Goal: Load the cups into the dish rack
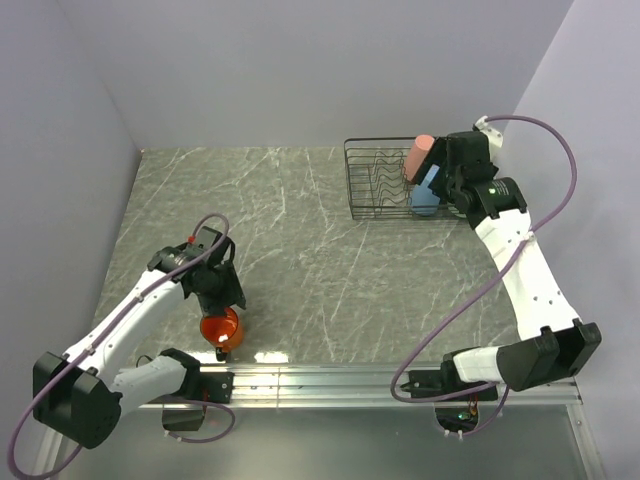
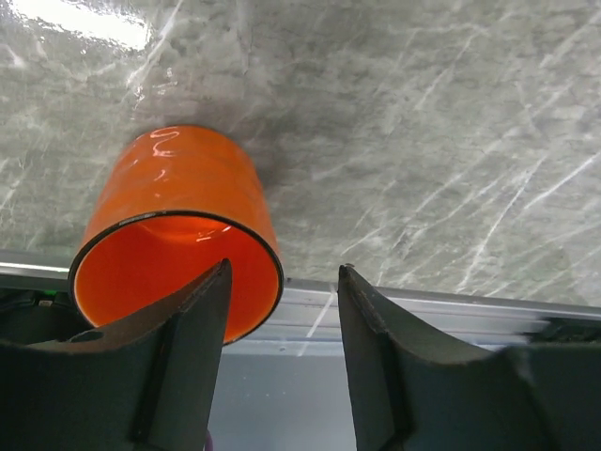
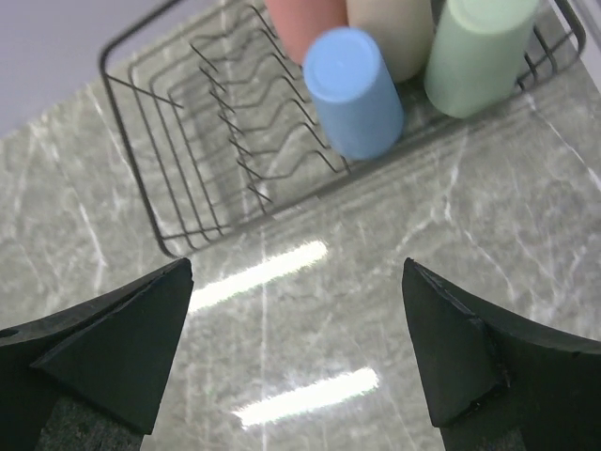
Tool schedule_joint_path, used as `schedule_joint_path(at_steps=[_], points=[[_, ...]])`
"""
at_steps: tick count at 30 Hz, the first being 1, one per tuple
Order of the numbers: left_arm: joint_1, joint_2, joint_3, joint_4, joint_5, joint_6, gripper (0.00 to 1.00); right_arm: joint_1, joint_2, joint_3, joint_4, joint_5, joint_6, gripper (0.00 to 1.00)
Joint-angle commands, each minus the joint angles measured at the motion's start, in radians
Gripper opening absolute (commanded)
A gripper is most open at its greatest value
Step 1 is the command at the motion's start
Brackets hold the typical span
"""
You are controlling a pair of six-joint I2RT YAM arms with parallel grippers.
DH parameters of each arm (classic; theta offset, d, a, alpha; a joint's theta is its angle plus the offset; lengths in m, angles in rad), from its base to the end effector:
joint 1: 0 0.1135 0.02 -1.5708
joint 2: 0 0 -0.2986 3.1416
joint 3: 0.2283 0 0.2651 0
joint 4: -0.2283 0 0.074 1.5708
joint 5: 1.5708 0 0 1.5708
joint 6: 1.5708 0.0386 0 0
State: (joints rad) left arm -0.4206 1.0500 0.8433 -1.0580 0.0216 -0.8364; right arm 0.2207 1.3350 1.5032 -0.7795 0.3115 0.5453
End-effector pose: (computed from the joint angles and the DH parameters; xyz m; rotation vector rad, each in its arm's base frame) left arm 0.1552 -0.0703 0.2709 -0.5923 2.8314 -0.2876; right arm 0.2811 0.0509 0.4427 0.5192 2.0870 0.1046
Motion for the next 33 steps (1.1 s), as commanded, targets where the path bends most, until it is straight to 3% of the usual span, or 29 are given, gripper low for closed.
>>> schedule_joint_path(at_steps=[1, 5, 9, 11, 12, 15, 20, 23, 28, 30, 33], points=[[-0.001, 0.037, -0.013, 0.038, -0.017, -0.018, 0.54, 0.002, -0.074, -0.015, -0.02, 0.026, -0.036, 0.99], [-0.001, 0.08, -0.047, 0.073, -0.018, 0.003, 0.5, 0.0, -0.137, -0.06, -0.029, 0.051, -0.056, 0.99], [-0.003, 0.129, -0.084, 0.116, -0.031, 0.023, 0.31, -0.003, -0.157, -0.078, -0.053, 0.046, -0.044, 0.99], [-0.003, 0.14, -0.104, 0.139, -0.029, 0.036, 0.27, -0.003, -0.16, -0.078, -0.058, 0.043, -0.044, 1.0], [-0.003, 0.149, -0.104, 0.144, -0.029, 0.037, 0.17, -0.003, -0.161, -0.077, -0.058, 0.041, -0.048, 1.0], [-0.004, 0.151, -0.092, 0.155, 0.006, 0.043, 0.0, -0.003, -0.152, -0.058, -0.069, 0.047, -0.059, 0.99], [-0.004, 0.134, 0.02, 0.18, 0.118, 0.049, 0.0, -0.003, -0.146, -0.024, -0.072, 0.008, -0.044, 0.99], [-0.003, 0.133, 0.15, 0.249, 0.239, 0.036, 0.0, -0.003, -0.143, -0.026, -0.041, -0.122, -0.033, 0.99], [0.014, 0.197, 0.377, 0.441, 0.353, -0.062, 0.0, -0.003, -0.155, -0.095, 0.146, -0.54, -0.032, 0.99], [0.046, 0.238, 0.419, 0.496, 0.414, -0.15, 0.0, -0.003, -0.16, -0.126, 0.237, -0.668, -0.019, 1.0], [0.101, 0.261, 0.436, 0.708, 0.535, -0.315, 0.0, -0.001, -0.165, -0.182, 0.36, -0.871, 0.025, 1.0]])
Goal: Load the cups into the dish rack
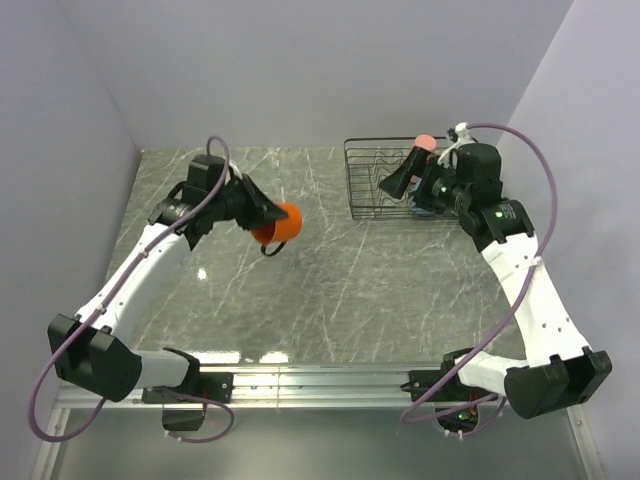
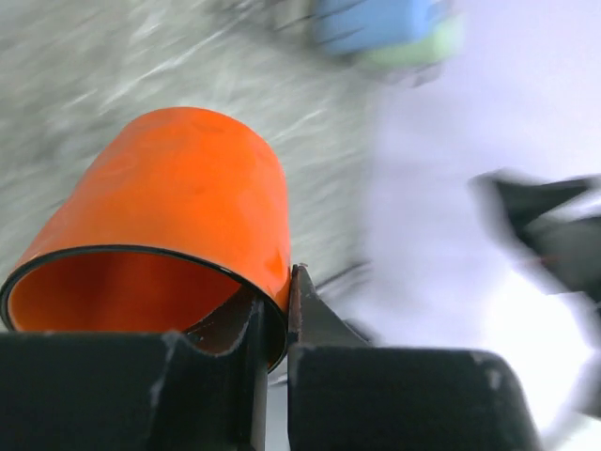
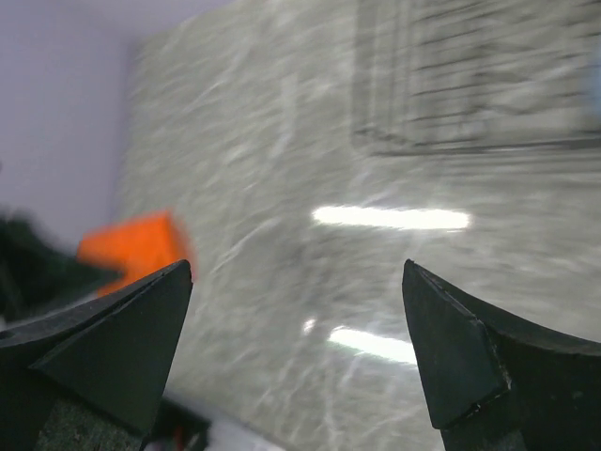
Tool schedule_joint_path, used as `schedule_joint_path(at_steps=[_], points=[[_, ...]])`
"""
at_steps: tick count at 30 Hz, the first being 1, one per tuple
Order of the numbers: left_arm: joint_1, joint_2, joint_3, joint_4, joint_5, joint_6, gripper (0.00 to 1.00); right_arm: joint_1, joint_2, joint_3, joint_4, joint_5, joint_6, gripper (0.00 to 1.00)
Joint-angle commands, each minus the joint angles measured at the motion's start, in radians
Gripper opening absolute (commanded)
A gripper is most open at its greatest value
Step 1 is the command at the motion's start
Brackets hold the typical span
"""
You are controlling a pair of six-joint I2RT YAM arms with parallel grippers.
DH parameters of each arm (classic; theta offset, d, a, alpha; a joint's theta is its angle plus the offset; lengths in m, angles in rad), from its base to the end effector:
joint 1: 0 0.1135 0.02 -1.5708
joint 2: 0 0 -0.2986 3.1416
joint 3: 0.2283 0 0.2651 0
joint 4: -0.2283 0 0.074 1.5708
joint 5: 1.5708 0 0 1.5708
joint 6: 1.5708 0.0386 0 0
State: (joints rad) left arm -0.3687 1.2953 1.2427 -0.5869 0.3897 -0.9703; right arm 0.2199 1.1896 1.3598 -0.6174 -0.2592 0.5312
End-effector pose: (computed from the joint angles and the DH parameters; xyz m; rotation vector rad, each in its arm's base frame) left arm 0.2632 -0.1174 0.3817 -0.4841 2.3644 -1.1206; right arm 0.2453 0.0650 0.4454 0.1534 2.0750 0.7302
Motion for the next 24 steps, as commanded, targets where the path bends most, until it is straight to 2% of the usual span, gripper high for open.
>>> schedule_joint_path(at_steps=[1, 2, 4, 5, 6, 7, 8, 9, 12, 13, 17, 24], points=[[0.062, 0.016, 0.02, 0.363, 0.194, -0.23, 0.0, -0.008, -0.013, -0.065, 0.232, -0.363, 0.076, 1.0], [0.076, 0.016, 0.011, 0.433, 0.222, -0.328, 0.0, -0.005, -0.009, -0.077, 0.267, -0.456, 0.096, 1.0], [0.109, 0.024, 0.001, 0.531, 0.277, -0.408, 0.0, -0.007, -0.005, -0.122, 0.408, -0.544, 0.177, 1.0], [0.119, 0.027, -0.009, 0.646, 0.293, -0.488, 0.0, -0.007, -0.001, -0.14, 0.462, -0.617, 0.209, 1.0], [0.134, 0.035, -0.018, 0.704, 0.339, -0.534, 0.0, -0.007, 0.002, -0.158, 0.585, -0.652, 0.245, 1.0], [0.14, 0.039, -0.06, 0.799, 0.356, -0.659, 0.0, -0.007, 0.016, -0.183, 0.631, -0.682, 0.303, 1.0], [0.145, 0.041, -0.084, 0.967, 0.363, -0.727, 0.0, -0.005, 0.024, -0.189, 0.683, -0.715, 0.323, 1.0], [0.148, 0.045, -0.112, 1.061, 0.367, -0.793, 0.0, -0.002, 0.033, -0.194, 0.755, -0.763, 0.341, 1.0], [0.149, 0.055, -0.181, 1.291, 0.338, -0.984, 0.0, 0.01, 0.065, -0.188, 0.82, -0.811, 0.372, 1.0], [0.148, 0.056, -0.199, 1.329, 0.321, -1.046, 0.0, 0.016, 0.083, -0.176, 0.827, -0.815, 0.374, 1.0], [0.148, 0.065, -0.21, 1.45, 0.296, -1.134, 0.0, 0.042, 0.131, -0.15, 0.832, -0.807, 0.363, 1.0], [0.139, 0.093, -0.189, 1.553, 0.308, -1.213, 0.0, 0.088, 0.177, -0.154, 0.835, -0.781, 0.331, 1.0]])
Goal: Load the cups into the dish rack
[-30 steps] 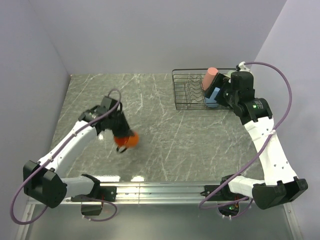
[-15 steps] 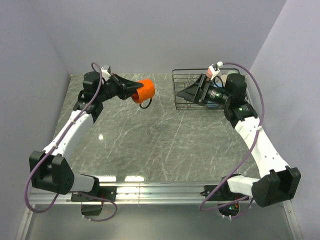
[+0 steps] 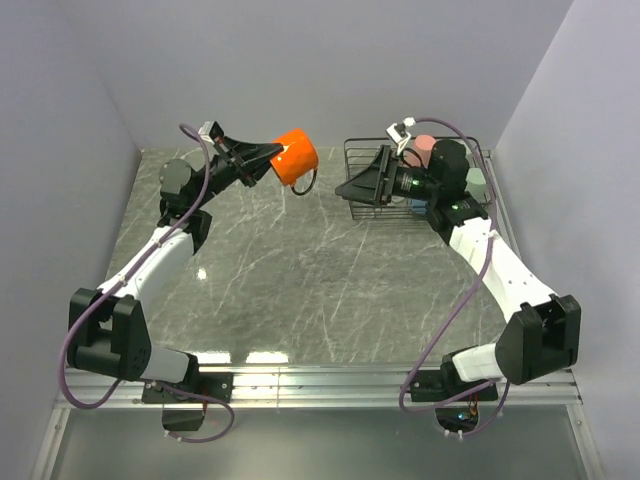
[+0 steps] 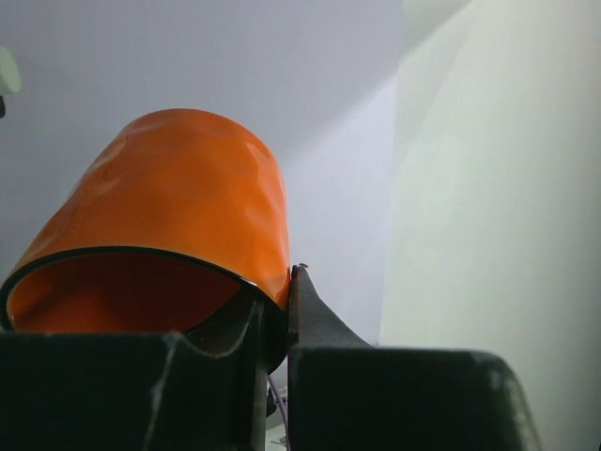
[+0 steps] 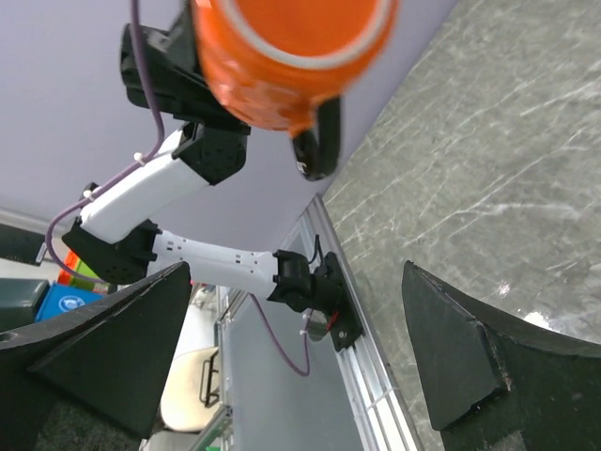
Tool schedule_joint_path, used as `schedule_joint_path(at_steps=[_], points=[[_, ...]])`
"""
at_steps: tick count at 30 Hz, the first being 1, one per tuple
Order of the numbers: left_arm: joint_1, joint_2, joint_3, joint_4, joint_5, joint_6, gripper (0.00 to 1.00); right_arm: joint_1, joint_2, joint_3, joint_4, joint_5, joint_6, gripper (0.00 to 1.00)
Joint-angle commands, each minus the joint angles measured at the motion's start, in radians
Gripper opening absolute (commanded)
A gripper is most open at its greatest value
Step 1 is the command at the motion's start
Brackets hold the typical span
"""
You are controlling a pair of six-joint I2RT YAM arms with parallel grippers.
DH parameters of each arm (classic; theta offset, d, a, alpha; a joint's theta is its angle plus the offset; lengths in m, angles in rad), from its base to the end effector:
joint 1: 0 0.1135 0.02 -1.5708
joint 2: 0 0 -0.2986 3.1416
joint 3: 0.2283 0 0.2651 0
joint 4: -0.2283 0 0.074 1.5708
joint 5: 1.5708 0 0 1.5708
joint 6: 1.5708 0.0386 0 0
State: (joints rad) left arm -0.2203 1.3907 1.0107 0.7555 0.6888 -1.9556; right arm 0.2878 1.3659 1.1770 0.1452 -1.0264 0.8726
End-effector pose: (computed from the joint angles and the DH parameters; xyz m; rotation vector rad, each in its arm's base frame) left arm 0.3119 -0.0950 0.4053 -0.6272 1.5584 -2.1812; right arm 0.2956 0.1219 0.4122 -0.3796 1.8507 1.6562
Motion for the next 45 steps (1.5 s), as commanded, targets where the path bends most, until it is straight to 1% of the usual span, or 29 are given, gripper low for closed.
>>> schedule_joint_path(at_steps=[1, 5, 8, 10, 13, 16, 17, 19, 20, 22, 23, 24, 25, 27, 28, 32, 33, 34, 35, 36, 37, 38, 39, 41, 43, 45], points=[[-0.013, -0.005, 0.043, 0.212, 0.008, -0.229, 0.0, 0.034, 0.008, 0.029, 0.077, -0.011, -0.009, 1.0], [-0.028, -0.018, 0.039, 0.165, 0.015, -0.192, 0.0, 0.06, 0.045, 0.052, 0.102, 0.009, 0.003, 1.0], [-0.045, -0.018, 0.026, 0.179, 0.006, -0.197, 0.0, 0.079, 0.093, 0.079, 0.148, 0.006, 0.028, 0.99], [-0.06, -0.013, 0.026, 0.183, -0.001, -0.204, 0.0, 0.089, 0.123, 0.114, 0.145, 0.009, 0.022, 0.99], [-0.077, -0.001, 0.045, 0.183, -0.009, -0.206, 0.01, 0.105, 0.148, 0.133, 0.166, 0.023, 0.032, 0.96], [-0.096, 0.017, 0.061, 0.194, -0.015, -0.212, 0.0, 0.119, 0.173, 0.141, 0.231, 0.025, 0.071, 0.89], [-0.099, 0.025, 0.063, 0.196, -0.021, -0.216, 0.0, 0.122, 0.177, 0.142, 0.238, 0.025, 0.077, 0.81], [-0.106, 0.028, 0.069, 0.203, -0.029, -0.218, 0.0, 0.129, 0.188, 0.147, 0.264, 0.026, 0.095, 0.71], [-0.109, 0.031, 0.071, 0.202, -0.031, -0.216, 0.0, 0.131, 0.19, 0.144, 0.274, 0.026, 0.103, 0.62], [-0.113, 0.034, 0.074, 0.19, -0.031, -0.21, 0.0, 0.134, 0.193, 0.136, 0.313, 0.022, 0.135, 0.52], [-0.114, 0.036, 0.075, 0.185, -0.025, -0.206, 0.0, 0.136, 0.194, 0.135, 0.327, 0.016, 0.146, 0.43], [-0.116, 0.036, 0.078, 0.177, -0.02, -0.198, 0.0, 0.137, 0.196, 0.133, 0.349, 0.014, 0.163, 0.37], [-0.116, 0.036, 0.08, 0.147, -0.015, -0.177, 0.0, 0.142, 0.196, 0.131, 0.356, 0.012, 0.167, 0.24], [-0.116, 0.033, 0.08, 0.113, -0.002, -0.149, 0.0, 0.146, 0.194, 0.13, 0.353, 0.009, 0.166, 0.06], [-0.116, 0.031, 0.078, 0.098, 0.0, -0.123, 0.0, 0.145, 0.19, 0.127, 0.349, 0.011, 0.166, 0.0], [-0.116, 0.019, 0.065, 0.03, 0.015, -0.062, 0.01, 0.145, 0.171, 0.115, 0.324, 0.015, 0.149, 0.0], [-0.116, 0.015, 0.068, -0.017, 0.021, -0.042, 0.03, 0.145, 0.167, 0.118, 0.3, 0.022, 0.132, 0.0], [-0.114, 0.011, 0.072, -0.057, 0.034, 0.009, 0.09, 0.146, 0.156, 0.121, 0.285, 0.026, 0.122, 0.0], [-0.114, 0.004, 0.078, -0.097, 0.041, 0.039, 0.25, 0.143, 0.154, 0.125, 0.245, 0.028, 0.108, 0.0], [-0.114, -0.001, 0.092, -0.198, 0.047, 0.073, 0.32, 0.143, 0.15, 0.139, 0.226, 0.031, 0.082, 0.0], [-0.114, -0.005, 0.097, -0.24, 0.049, 0.136, 0.38, 0.139, 0.142, 0.145, 0.208, 0.035, 0.069, 0.0], [-0.111, -0.018, 0.095, -0.269, 0.046, 0.158, 0.47, 0.134, 0.136, 0.151, 0.168, 0.04, 0.057, 0.0], [-0.11, -0.022, 0.079, -0.289, 0.045, 0.171, 0.5, 0.116, 0.127, 0.156, 0.163, 0.045, 0.048, 0.0], [-0.099, -0.038, 0.048, -0.279, 0.038, 0.169, 0.56, 0.09, 0.118, 0.154, 0.159, 0.051, 0.049, 0.0], [-0.094, -0.047, 0.005, -0.266, 0.035, 0.164, 0.58, 0.047, 0.107, 0.148, 0.157, 0.052, 0.057, 0.0], [-0.083, -0.059, -0.009, -0.292, 0.04, 0.182, 0.6, 0.018, 0.104, 0.151, 0.145, 0.058, 0.057, 0.0]])
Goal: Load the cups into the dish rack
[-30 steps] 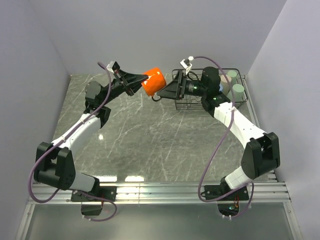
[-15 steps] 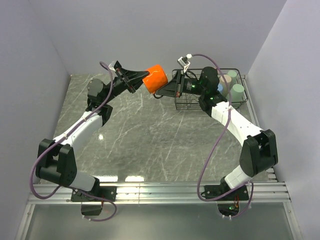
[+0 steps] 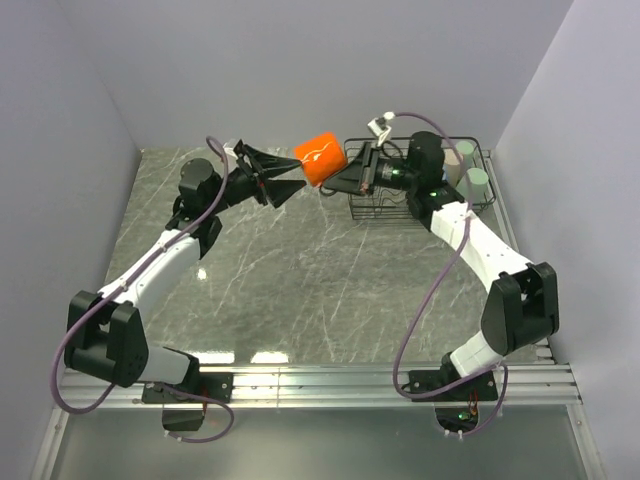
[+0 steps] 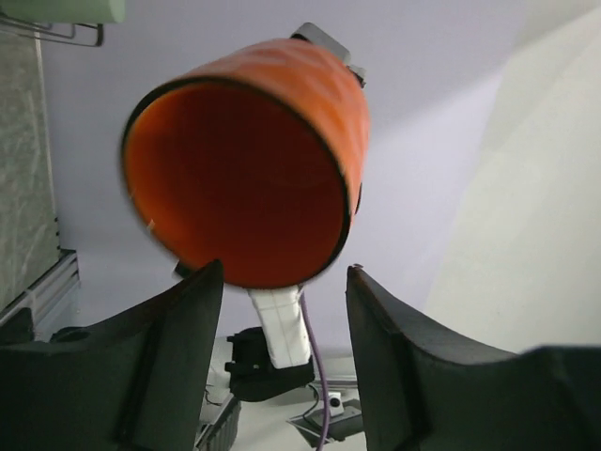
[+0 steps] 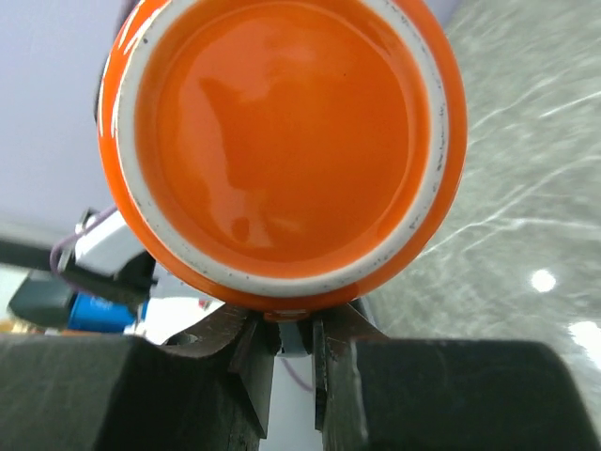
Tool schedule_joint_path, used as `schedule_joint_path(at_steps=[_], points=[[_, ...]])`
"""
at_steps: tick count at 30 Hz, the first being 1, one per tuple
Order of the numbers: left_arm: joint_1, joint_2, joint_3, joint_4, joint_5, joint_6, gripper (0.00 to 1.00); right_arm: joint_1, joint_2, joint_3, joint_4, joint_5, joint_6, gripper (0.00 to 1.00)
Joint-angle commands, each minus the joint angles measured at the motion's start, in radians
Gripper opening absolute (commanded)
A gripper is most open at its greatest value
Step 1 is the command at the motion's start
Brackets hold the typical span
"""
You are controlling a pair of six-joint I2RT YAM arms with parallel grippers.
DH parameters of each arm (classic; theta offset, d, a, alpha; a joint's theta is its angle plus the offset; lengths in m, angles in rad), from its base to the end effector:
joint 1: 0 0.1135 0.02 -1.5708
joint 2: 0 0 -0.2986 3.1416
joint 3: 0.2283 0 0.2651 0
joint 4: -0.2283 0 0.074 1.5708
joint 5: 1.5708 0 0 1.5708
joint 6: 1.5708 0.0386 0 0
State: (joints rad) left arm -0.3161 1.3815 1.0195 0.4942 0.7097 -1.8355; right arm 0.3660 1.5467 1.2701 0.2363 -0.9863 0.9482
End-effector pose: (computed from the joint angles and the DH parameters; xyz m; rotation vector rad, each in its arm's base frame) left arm 0.3048 -0.1262 0.3850 -0.6842 1.8208 -2.1151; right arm 0.3366 0.1635 0.3954 -0.3544 1.8892 1.7289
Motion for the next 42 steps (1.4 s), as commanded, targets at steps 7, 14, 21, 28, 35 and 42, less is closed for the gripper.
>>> schedule_joint_path(at_steps=[7, 14, 21, 28, 35, 42], points=[[0.038, -0.125, 0.027, -0.42, -0.016, 0.355, 0.61, -0.205, -0.03, 0.188, -0.228, 0.136, -0.224, 0.0], [0.077, -0.226, 0.039, -0.772, -0.116, 0.58, 0.61, -0.205, 0.127, 0.478, -0.727, 0.633, -0.508, 0.0], [0.094, -0.309, -0.013, -0.916, -0.15, 0.662, 0.59, -0.099, 0.334, 0.756, -0.954, 1.061, -0.661, 0.0], [0.101, -0.377, -0.045, -1.005, -0.164, 0.686, 0.58, -0.07, 0.446, 0.785, -0.916, 1.019, -0.597, 0.0], [0.106, -0.414, -0.032, -1.1, -0.191, 0.709, 0.57, -0.067, 0.495, 0.709, -0.859, 1.009, -0.514, 0.0], [0.118, -0.461, -0.016, -1.214, -0.222, 0.743, 0.56, -0.073, 0.53, 0.615, -0.75, 0.882, -0.47, 0.0]])
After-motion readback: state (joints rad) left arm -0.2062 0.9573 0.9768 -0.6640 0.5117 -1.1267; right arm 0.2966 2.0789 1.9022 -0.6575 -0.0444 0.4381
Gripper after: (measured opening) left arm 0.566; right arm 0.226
